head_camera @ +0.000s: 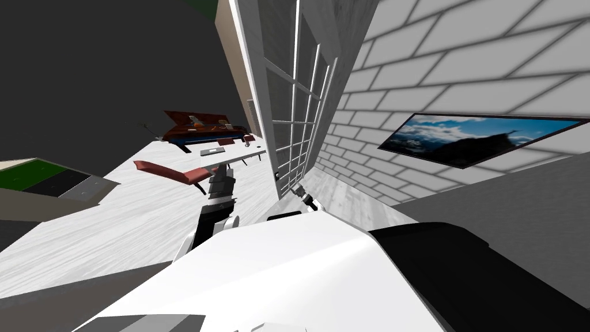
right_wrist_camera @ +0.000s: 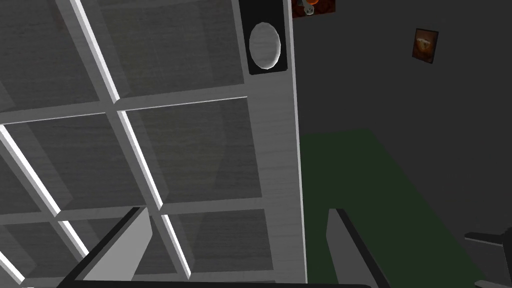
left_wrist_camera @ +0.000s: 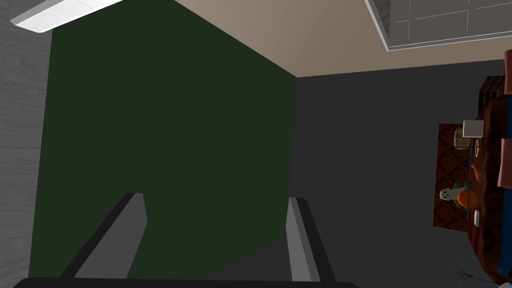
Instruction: Pull the door open
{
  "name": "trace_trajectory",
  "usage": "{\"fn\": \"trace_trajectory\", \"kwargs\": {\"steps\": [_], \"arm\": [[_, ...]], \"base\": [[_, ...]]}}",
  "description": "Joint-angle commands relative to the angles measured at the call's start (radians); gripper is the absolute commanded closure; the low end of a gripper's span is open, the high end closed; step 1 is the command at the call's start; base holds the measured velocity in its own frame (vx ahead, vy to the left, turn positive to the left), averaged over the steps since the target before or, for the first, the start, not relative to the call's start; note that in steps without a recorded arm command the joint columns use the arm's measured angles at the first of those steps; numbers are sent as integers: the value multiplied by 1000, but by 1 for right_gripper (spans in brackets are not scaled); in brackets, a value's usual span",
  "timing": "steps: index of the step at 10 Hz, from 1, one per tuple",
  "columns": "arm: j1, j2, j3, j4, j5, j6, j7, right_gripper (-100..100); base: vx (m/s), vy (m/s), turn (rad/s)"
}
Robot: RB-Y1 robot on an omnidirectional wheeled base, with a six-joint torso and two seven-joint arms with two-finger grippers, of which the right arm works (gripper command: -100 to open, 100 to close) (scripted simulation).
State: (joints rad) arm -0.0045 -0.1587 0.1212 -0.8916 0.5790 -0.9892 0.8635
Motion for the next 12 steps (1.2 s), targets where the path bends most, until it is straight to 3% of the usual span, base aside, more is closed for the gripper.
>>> {"fn": "trace_trajectory", "kwargs": {"steps": [1, 8, 10, 12], "arm": [[-9, -4, 4, 31, 17, -14, 20, -100], [-54, -10, 20, 165, 80, -66, 103, -100], [-61, -9, 19, 179, 80, -69, 107, -100], [-64, -37, 26, 185, 87, -111, 124, -100]], "base": [[122, 93, -66], [106, 95, -66], [82, 63, -54], [-28, -65, 206]]}}
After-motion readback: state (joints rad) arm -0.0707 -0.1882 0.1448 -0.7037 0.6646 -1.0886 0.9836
